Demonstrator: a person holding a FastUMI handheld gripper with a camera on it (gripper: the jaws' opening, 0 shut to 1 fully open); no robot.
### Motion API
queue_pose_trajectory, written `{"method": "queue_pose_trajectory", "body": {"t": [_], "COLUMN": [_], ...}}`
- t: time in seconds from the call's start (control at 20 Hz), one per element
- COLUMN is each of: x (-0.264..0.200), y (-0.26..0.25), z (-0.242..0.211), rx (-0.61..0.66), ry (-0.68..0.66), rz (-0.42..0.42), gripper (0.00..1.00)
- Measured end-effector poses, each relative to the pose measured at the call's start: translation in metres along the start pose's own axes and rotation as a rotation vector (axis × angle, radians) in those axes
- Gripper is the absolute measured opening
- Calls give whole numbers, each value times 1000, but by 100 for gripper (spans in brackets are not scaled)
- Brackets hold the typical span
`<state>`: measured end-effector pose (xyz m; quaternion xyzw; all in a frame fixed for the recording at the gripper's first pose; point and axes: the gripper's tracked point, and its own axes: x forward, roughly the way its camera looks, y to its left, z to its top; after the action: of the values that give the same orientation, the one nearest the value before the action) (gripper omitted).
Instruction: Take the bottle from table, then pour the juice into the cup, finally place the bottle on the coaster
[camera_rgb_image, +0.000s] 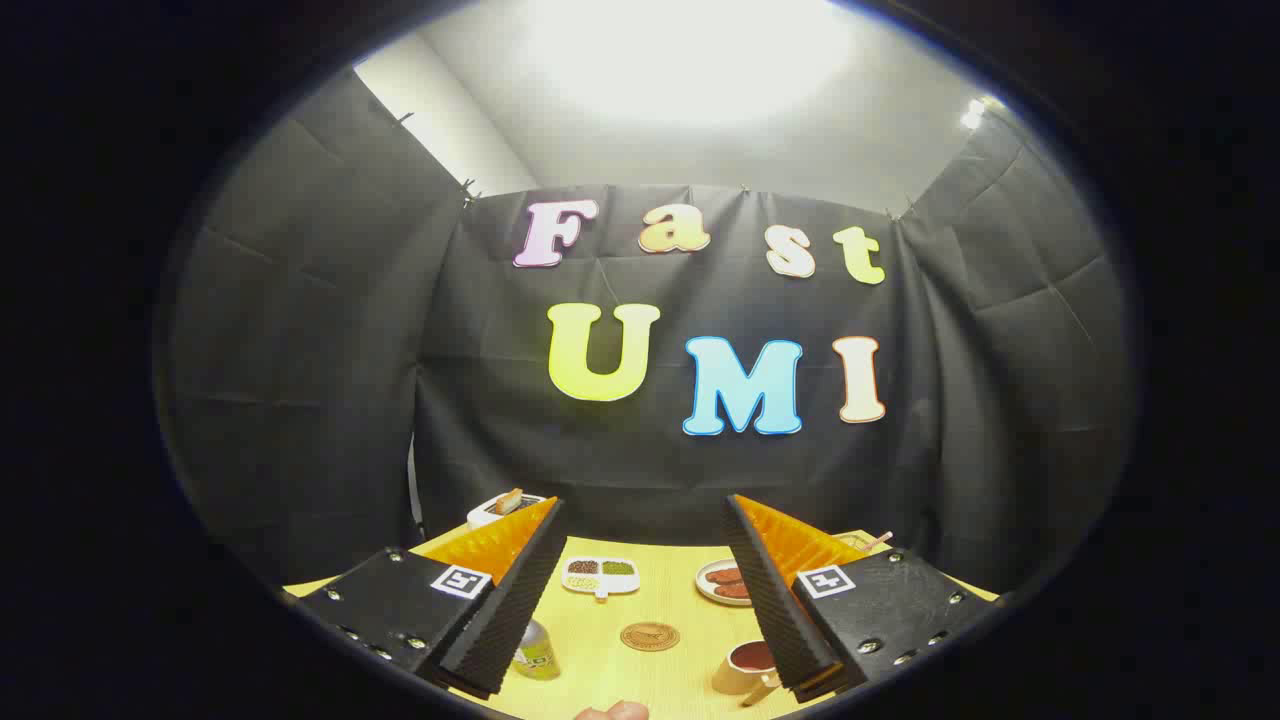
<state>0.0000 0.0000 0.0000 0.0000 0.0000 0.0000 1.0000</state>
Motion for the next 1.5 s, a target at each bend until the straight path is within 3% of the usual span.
{"method": "queue_pose_trajectory", "body": {"t": [0.95,1.5], "x": [22,38], "y": [33,33], "z": [-16,-35], "rx": [1,56], "ry": [1,11], "rz": [64,42], "gripper": [96,96]}}
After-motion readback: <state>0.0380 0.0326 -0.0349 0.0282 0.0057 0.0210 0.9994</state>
